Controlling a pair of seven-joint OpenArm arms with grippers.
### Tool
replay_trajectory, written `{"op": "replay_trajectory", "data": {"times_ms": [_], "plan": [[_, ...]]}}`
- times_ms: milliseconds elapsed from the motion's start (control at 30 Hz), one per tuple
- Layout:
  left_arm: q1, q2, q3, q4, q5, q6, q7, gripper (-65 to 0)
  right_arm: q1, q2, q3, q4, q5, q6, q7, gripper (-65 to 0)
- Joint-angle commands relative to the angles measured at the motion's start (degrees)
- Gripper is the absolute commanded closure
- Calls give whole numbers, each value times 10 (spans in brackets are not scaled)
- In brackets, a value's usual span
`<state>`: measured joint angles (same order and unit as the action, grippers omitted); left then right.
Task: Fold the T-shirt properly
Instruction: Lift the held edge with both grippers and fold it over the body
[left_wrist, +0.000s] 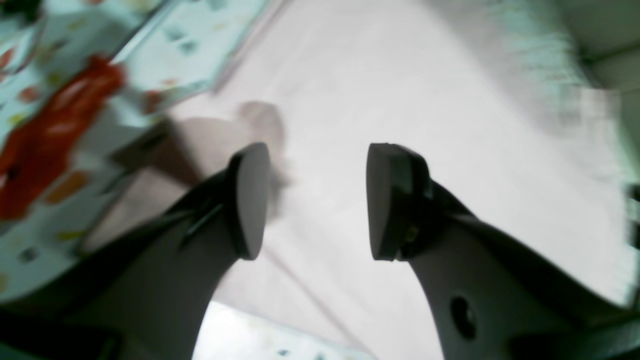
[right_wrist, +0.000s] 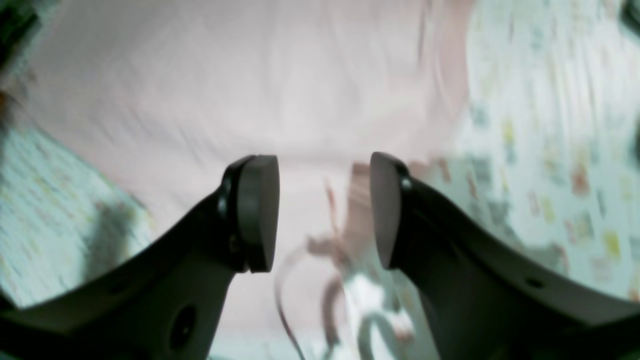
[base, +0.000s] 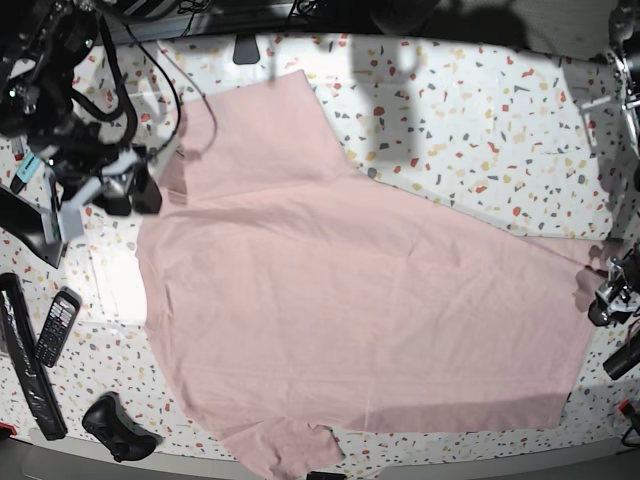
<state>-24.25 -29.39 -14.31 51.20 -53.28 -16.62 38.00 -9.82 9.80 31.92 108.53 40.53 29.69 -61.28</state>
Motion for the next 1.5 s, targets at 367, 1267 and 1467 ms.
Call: {"op": "replay_trajectory", "data": {"times_ms": [367, 1267, 1467], "plan": [[32, -21, -3, 9, -55, -57, -2, -290, -73, 3, 9, -11, -43, 20, -22, -280], [33, -21, -3, 9, -53, -59, -3, -290, -73, 2, -142, -127, -73, 22, 22, -206], [33, -21, -3, 9, -48, -59, -3, -290, -73, 2, -142, -127, -52, 20, 45, 0]]}}
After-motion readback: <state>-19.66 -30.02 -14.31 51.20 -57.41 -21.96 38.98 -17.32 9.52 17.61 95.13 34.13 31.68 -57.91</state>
